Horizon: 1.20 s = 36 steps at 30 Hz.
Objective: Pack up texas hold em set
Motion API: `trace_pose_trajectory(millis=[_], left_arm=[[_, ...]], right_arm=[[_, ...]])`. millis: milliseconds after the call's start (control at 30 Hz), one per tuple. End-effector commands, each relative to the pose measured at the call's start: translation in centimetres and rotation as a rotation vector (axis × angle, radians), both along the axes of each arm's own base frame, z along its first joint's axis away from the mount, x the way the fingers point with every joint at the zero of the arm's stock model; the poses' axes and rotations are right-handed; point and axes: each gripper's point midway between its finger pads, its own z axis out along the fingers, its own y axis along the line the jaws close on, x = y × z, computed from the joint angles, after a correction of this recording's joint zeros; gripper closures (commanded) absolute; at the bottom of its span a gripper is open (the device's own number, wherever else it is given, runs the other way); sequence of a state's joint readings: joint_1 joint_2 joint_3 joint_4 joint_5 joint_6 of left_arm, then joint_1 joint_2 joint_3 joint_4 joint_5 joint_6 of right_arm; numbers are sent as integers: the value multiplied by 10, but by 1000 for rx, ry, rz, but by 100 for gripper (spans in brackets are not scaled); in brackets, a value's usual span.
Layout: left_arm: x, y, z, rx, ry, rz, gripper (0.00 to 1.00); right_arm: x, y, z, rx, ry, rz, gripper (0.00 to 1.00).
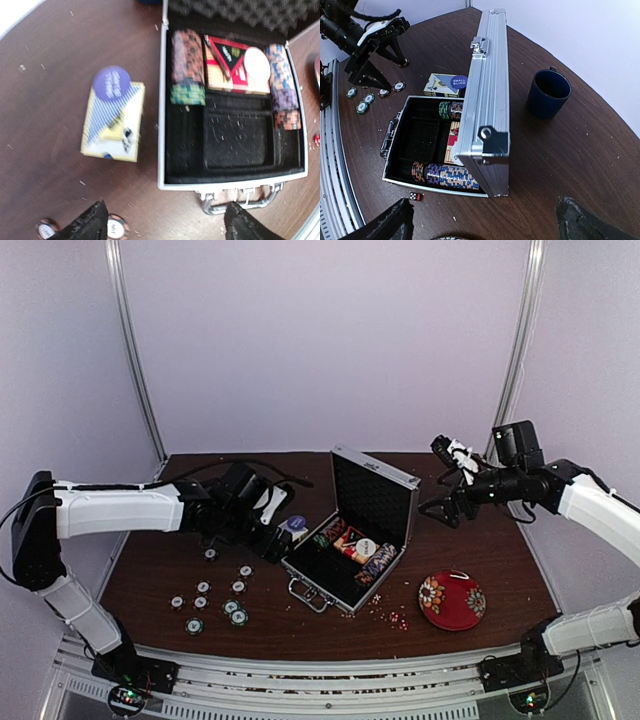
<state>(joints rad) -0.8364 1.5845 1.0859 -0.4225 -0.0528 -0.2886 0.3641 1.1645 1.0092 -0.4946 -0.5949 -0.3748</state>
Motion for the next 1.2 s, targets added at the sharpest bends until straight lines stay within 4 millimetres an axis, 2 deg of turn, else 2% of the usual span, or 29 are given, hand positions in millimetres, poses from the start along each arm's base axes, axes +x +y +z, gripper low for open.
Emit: trace_pose_trajectory(millis=[0,100,233,300,433,500,633,767,900,1033,1167], left_arm=[[29,3,23,33,-70,49,14],[50,2,29,32,-87,67,11],[82,7,19,47,-56,86,10],[99,12,9,50,-30,104,16],[131,19,-1,58,-19,120,35],[140,17,-8,62,-7,107,45],[144,7,-25,58,16,62,62],[140,0,-39,39,57,34,65],[133,-3,-46,36,79,20,75],[126,-8,-54,37,104,4,80],[125,-10,-65,64,135,-3,89]], right_arm=[[-15,-20,-14,-11,16,-37,0],[-15,-39,-25,9,11,-100,0],[-7,-60,-43,14,16,-172,0],[-2,-67,-53,13,23,-204,0],[4,-76,-61,-7,6,-241,2],[6,-78,-61,-15,-2,-257,2],[5,-82,-66,-31,-9,-269,2],[7,-84,-69,-48,-17,-275,2],[6,-83,-68,-55,-17,-261,3],[7,-85,-65,-58,-35,-268,3],[10,-86,-63,-61,-33,-278,3]])
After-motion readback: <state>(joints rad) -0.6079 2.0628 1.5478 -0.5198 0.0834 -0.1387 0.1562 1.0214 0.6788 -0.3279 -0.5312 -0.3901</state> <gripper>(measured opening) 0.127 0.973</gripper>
